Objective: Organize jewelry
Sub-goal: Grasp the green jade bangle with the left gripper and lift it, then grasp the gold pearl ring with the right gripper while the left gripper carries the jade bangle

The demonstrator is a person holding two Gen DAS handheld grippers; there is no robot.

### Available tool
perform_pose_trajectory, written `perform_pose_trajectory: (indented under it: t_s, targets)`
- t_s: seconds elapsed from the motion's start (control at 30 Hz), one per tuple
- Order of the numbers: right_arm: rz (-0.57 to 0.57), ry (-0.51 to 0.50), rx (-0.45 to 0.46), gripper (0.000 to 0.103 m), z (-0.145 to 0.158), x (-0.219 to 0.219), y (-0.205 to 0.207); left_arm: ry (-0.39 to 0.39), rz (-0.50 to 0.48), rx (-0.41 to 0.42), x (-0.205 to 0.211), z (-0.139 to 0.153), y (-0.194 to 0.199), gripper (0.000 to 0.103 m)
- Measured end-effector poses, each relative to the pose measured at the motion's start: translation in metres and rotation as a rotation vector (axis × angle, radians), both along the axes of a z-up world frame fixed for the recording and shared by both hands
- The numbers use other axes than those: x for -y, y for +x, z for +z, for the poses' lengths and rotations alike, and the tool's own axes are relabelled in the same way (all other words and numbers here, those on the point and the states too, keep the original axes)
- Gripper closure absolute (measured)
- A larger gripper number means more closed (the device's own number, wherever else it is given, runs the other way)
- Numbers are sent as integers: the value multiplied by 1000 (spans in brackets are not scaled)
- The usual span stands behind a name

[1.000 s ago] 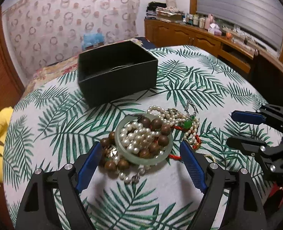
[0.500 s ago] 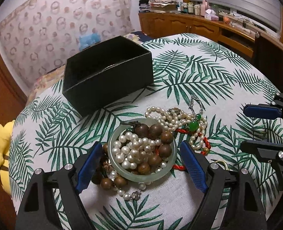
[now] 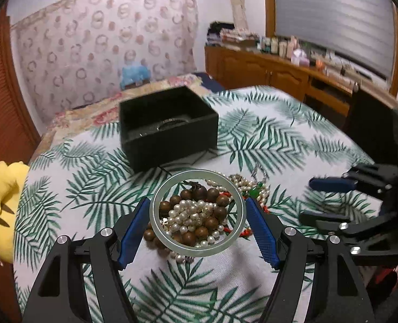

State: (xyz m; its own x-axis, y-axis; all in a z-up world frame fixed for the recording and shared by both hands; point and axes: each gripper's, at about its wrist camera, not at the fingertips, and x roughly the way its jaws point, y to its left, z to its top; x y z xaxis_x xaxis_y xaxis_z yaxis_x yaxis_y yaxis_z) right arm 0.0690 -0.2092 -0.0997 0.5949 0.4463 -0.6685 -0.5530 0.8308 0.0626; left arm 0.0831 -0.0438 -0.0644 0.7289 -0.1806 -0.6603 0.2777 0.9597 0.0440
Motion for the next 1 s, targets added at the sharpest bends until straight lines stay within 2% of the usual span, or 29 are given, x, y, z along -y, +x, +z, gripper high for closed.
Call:
perform_pose_trajectory:
  t_s: [0.23,0.43,0.5,0.63,0.67,1.0]
  targets:
    - [57,4,-35,51,2,-11,-1,-37,21,26,-7,6,-17,34]
    - [145,-55,-57,52,-2,-36,-8,-58,36,21,-16,2,-22,34]
    - [151,-88,-58,62,-5,-42,-7,-68,41,20,-20,1,-23,34]
    - [143,-134,-45,70,-7,-47,-8,-80,46,18,-23,-1,-26,34]
    - [145,-140,-41,81,-7,-47,-9,-80,45,17,-23,-2,-27,34]
    - [159,-139,-16,81,3,-44,-8,-87,45,17,-22,-1,-26,34]
